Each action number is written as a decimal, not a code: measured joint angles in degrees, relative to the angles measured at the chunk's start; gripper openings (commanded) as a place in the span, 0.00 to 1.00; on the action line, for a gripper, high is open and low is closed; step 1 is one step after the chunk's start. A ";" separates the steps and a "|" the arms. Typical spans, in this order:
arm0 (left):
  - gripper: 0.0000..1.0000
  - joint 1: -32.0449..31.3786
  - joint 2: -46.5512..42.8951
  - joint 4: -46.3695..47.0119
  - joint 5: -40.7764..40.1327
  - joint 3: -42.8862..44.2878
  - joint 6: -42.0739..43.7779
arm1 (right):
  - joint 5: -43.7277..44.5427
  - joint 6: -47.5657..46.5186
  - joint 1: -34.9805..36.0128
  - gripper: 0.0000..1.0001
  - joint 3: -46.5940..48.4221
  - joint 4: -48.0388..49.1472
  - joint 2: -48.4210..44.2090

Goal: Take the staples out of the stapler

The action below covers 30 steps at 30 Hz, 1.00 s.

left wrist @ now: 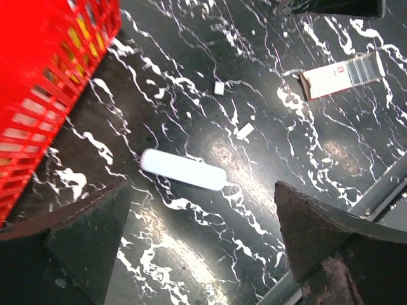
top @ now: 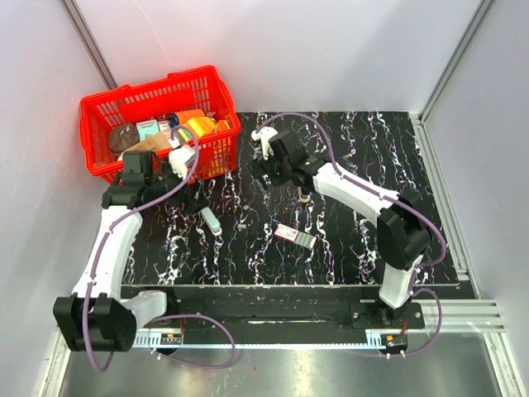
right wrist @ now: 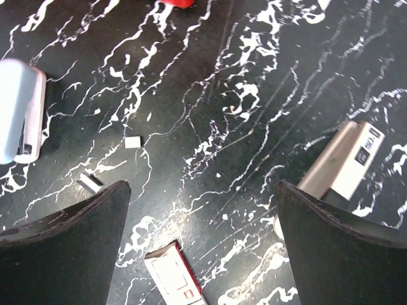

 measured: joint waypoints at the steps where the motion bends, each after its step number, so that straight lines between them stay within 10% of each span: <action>1: 0.99 0.07 0.85 -0.57 0.13 0.09 0.11 | -1.42 -0.83 -0.04 0.99 -0.70 1.14 0.00; 30: 0.99 5.42 -5.42 1.40 -11.85 -4.87 -2.58 | -9.03 -23.74 7.17 0.75 4.63 1.55 18.01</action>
